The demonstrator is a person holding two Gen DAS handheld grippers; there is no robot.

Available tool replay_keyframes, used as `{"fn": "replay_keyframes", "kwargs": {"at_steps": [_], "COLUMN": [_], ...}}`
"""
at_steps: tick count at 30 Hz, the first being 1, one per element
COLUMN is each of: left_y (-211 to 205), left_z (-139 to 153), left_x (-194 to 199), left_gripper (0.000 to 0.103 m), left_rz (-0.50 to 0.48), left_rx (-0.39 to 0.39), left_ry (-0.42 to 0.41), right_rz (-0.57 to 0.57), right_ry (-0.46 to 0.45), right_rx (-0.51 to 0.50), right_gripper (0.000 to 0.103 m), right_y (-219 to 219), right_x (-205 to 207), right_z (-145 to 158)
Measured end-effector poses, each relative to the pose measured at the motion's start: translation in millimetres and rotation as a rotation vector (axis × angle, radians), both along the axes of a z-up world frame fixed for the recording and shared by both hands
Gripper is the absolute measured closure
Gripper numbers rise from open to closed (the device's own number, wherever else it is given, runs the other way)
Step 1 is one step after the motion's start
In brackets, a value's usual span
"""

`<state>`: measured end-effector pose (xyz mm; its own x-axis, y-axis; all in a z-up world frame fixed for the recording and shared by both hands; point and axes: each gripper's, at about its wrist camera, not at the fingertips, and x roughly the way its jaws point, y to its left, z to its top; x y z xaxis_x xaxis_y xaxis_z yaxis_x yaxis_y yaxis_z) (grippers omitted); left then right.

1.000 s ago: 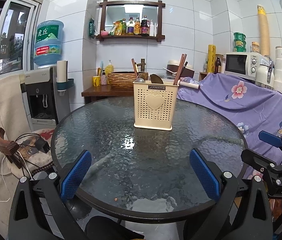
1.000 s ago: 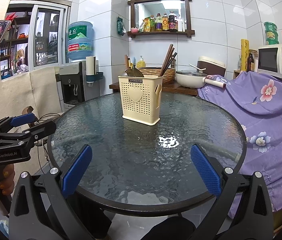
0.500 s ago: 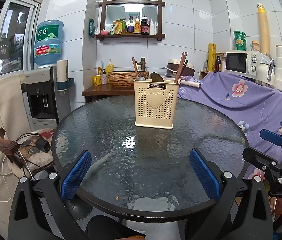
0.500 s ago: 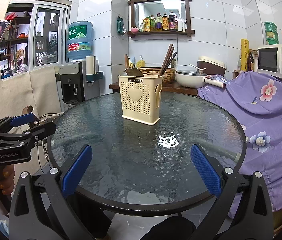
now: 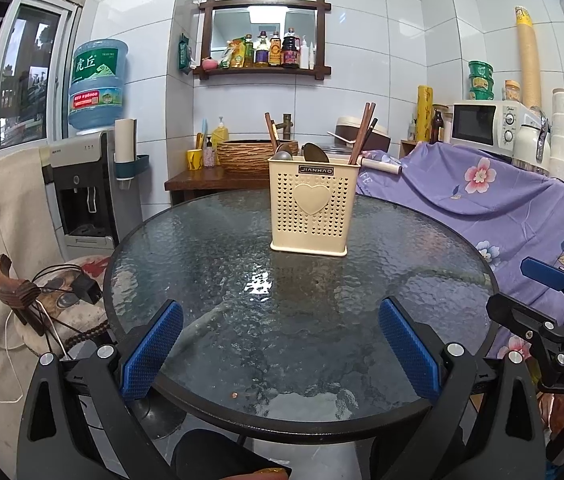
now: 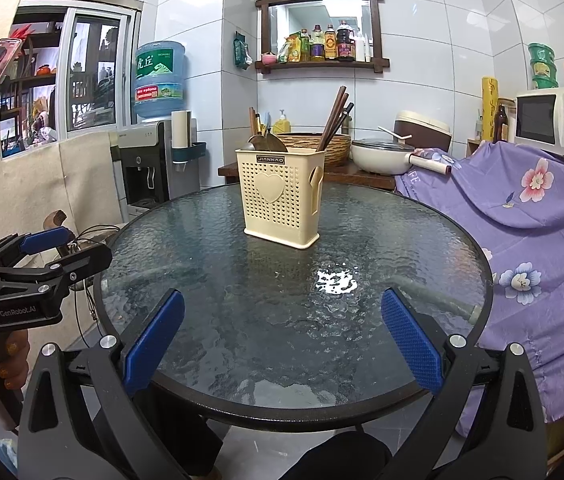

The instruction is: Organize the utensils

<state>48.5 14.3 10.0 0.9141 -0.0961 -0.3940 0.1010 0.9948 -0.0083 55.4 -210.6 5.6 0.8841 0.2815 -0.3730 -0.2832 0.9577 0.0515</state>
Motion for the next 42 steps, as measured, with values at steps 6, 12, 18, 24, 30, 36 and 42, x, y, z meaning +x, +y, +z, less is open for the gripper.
{"fn": "replay_keyframes", "kwargs": {"at_steps": [6,12,18,24,30,36,42], "left_y": [0.0,-0.9,-1.0,-1.0,-1.0,-0.4,-1.8], "left_z": [-0.1,1.3,1.3,1.3,1.0,1.4,1.2], "left_x": [0.3,0.4,0.1,0.0,0.2,-0.4,-1.1], "left_gripper": [0.007,0.007,0.007,0.007,0.007,0.007,0.007], "left_rz": [-0.002,-0.004,-0.005,-0.005,-0.002,-0.005,0.003], "left_rx": [-0.002,0.000,0.002,0.001,-0.001,-0.012,0.013], "left_ry": [0.002,0.002,0.001,0.001,0.003,-0.005,-0.006], "right_rz": [-0.001,0.000,-0.001,0.001,0.001,0.001,-0.001], "right_ry": [0.001,0.004,0.005,0.007,0.007,0.012,0.010], "right_rx": [-0.001,-0.001,0.001,0.000,-0.001,-0.002,0.000], "right_gripper": [0.006,0.006,0.006,0.006,0.006,0.006,0.006], "right_y": [0.1,-0.2,-0.4,-0.6,0.5,1.6,1.7], "right_x": [0.4,0.5,0.2,0.4,0.3,1.1,1.5], "right_z": [0.0,0.7,0.9,0.7,0.4,-1.6,-1.9]}}
